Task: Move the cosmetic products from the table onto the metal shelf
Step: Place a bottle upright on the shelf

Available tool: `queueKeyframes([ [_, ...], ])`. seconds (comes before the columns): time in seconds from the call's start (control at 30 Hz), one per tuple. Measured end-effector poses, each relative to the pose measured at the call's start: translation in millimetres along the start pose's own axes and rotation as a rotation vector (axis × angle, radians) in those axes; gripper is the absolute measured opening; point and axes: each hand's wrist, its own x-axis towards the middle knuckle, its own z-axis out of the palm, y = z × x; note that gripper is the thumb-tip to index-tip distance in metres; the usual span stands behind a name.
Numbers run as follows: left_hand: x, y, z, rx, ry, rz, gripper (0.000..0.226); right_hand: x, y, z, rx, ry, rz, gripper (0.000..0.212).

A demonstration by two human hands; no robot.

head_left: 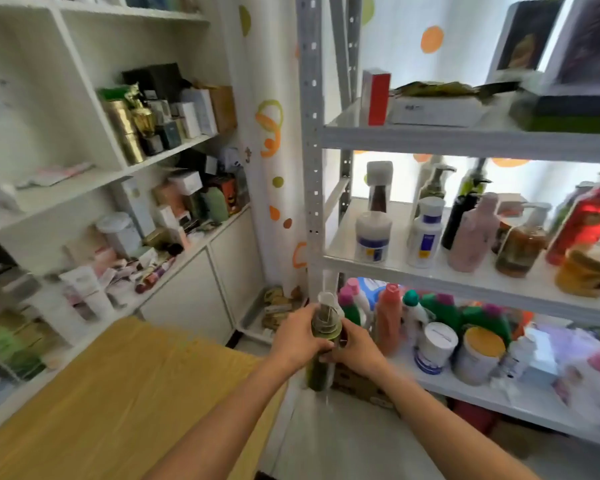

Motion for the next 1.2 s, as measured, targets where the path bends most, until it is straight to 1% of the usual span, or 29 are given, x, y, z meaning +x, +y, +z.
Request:
queueKeyframes([
  [0.2,41.3,126.7,117.7,0.021,-0.209,0.22,0.061,-53.8,75.1,-158.1,-0.068,0.209,0.138,0.065],
  [0.33,50.8,217.8,201.7,0.033,-0.342,0.365,0.061,-112.9,121.5,-258.4,-0.113,0.371,0.232,0.062],
  [0.4,52.3,261.1,242.0,0.041,-0.388,0.446,0.063,-145.8,140.2,-302.4,-0.125,0.46,0.278,0.063],
  [0.47,49.1,303.6,279.8,0.024,-0.445,0.521,0.061,-178.8,158.5,-342.8,-0.133,0.536,0.318,0.06],
  [0.6,37.2,372.4,348.8,0.026,-0.565,0.629,0.06,-239.5,184.1,-403.8,-0.131,0.679,0.401,0.054],
  [0.77,28.4,433.5,422.0,0.049,-0.66,0.754,0.057,-295.5,213.6,-459.6,-0.143,0.812,0.493,0.057],
  [0.83,27.7,457.3,447.3,0.056,-0.705,0.795,0.055,-309.7,228.6,-480.7,-0.138,0.85,0.535,0.055],
  [0.97,35.4,511.1,499.7,0.07,-0.771,0.849,0.055,-330.8,263.0,-534.2,-0.128,0.917,0.616,0.059],
  [1.1,49.3,574.2,551.9,0.052,-0.817,0.926,0.05,-348.5,292.8,-602.2,-0.123,0.992,0.649,0.057],
  [1.2,55.6,624.6,586.0,0.048,-0.863,0.951,0.049,-363.8,311.4,-652.7,-0.132,1.044,0.679,0.058],
])
